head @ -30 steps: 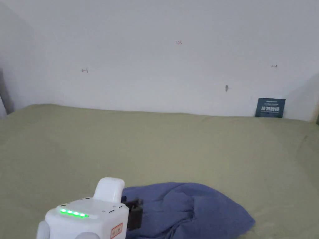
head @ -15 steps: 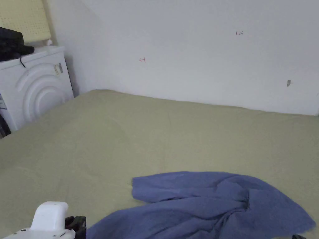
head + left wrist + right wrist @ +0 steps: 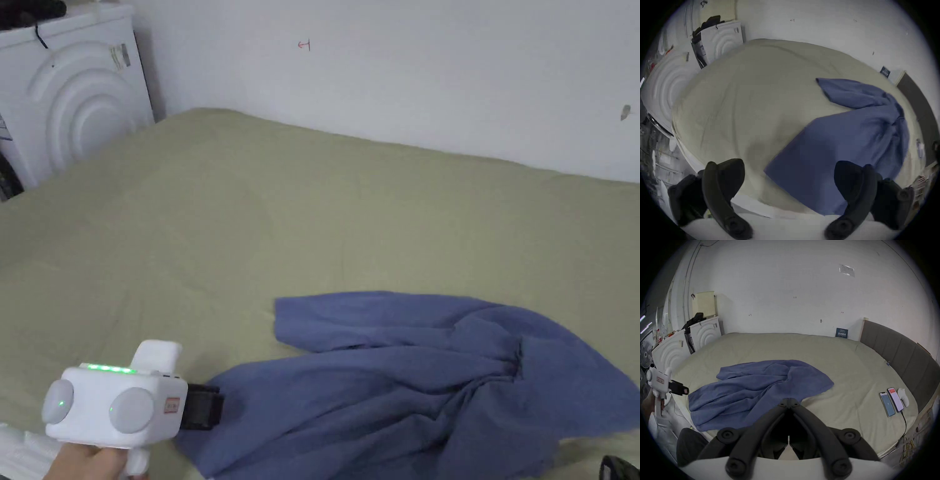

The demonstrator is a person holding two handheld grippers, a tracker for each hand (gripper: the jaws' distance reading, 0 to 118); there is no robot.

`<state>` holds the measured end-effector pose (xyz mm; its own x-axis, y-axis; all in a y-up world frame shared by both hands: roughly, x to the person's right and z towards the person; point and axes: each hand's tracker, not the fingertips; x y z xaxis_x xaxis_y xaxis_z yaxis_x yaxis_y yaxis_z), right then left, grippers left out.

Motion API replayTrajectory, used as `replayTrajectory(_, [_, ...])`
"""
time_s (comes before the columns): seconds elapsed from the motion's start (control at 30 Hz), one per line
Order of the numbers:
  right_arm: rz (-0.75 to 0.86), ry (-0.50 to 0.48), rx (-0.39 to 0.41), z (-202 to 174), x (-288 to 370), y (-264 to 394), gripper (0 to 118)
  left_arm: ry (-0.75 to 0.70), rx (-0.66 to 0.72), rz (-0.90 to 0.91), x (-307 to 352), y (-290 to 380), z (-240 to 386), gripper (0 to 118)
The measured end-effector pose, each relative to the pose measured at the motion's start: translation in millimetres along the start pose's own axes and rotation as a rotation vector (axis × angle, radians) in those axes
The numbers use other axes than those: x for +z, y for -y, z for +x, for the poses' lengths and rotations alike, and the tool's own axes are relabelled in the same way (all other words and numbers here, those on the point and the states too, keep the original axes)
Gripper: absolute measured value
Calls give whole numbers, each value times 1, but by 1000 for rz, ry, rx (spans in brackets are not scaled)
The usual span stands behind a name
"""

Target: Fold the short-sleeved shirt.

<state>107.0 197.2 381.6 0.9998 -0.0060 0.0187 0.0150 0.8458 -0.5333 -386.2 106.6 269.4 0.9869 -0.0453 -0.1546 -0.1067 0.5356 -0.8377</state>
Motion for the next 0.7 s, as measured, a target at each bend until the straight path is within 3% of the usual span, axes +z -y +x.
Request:
replayTrajectory(0.1, [-20,-2,-13,3,-5,3,0,-123,-76,-26,-13,-1,10,113])
replayTrajectory(0.2, [-31,2,-19,6,-9,6,0,-32,-58,-93,-13,4,14,108])
replayTrajectory(0.3, [-45,8,-26,13,-17,7,0,15,-26,-72,6,1,17,67])
replayTrajectory(0.33, [-49,9,-37,17,-22,6,0,35,-59,-63,8,0,20,29])
replayTrajectory(0.37, [-55,9,-47,21,-28,4,0,35,-51,-55,8,0,21,1])
replayTrajectory(0.53, [-94,45,-13,51,-75,-14,0,43,-70,-68,18,-1,26,1])
replayTrajectory(0.7, [-173,60,-46,96,-146,-47,0,64,-74,-65,16,-2,25,1])
